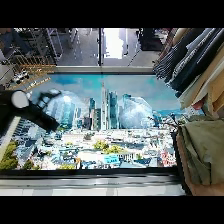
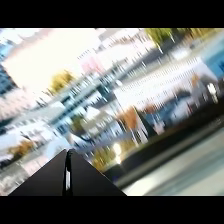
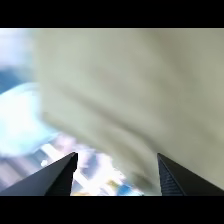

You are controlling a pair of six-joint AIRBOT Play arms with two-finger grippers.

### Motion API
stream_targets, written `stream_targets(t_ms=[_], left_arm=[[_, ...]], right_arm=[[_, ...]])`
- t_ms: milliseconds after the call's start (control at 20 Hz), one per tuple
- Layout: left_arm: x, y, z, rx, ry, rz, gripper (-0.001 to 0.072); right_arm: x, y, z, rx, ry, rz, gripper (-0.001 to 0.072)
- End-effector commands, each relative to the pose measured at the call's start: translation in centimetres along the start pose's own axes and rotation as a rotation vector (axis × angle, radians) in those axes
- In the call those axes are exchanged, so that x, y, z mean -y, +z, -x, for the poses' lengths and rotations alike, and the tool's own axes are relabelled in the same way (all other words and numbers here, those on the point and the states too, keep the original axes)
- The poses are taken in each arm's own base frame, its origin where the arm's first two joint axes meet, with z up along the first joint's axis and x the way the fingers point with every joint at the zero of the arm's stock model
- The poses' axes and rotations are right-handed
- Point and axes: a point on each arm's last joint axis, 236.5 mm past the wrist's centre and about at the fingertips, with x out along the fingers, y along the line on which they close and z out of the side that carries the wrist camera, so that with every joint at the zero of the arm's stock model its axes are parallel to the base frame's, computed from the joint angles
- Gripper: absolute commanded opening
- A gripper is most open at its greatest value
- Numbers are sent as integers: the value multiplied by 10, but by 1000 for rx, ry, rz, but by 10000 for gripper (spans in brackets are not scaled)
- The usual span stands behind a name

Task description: Fold the clothes and pants, and hang the long-sleeved shirts on hangers.

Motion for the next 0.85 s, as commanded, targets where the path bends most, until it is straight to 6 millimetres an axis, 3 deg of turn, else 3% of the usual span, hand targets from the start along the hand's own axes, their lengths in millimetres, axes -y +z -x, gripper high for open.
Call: stream_targets(t_ms=[0, 100, 150, 250, 350, 450, 550, 650, 800], left_arm=[[-48, 75, 97, 512, 244, 163, 17], [-50, 95, 134, 683, 252, 225, 17], [-49, 99, 141, 727, 224, 297, 17], [-50, 101, 144, 745, 209, 339, 17], [-50, 101, 142, 742, 209, 340, 17], [-50, 101, 142, 740, 209, 340, 17], [-50, 101, 142, 740, 208, 340, 18], [-50, 101, 142, 740, 208, 340, 18], [-50, 101, 142, 740, 208, 340, 17]], right_arm=[[-75, -17, -26, -51, 144, 290, 425], [-73, -59, -65, -201, 58, 406, 162], [-73, -81, -84, -267, 34, 460, 56], [-81, -125, -127, -356, 32, 566, 14], [-92, -146, -163, -323, 29, 681, 14], [-120, -138, -181, -185, 48, 838, 27], [-170, -105, -186, 74, 130, 900, 244], [-207, -76, -178, 277, 194, 901, 220], [-230, -47, -162, 452, 236, 880, 220]])
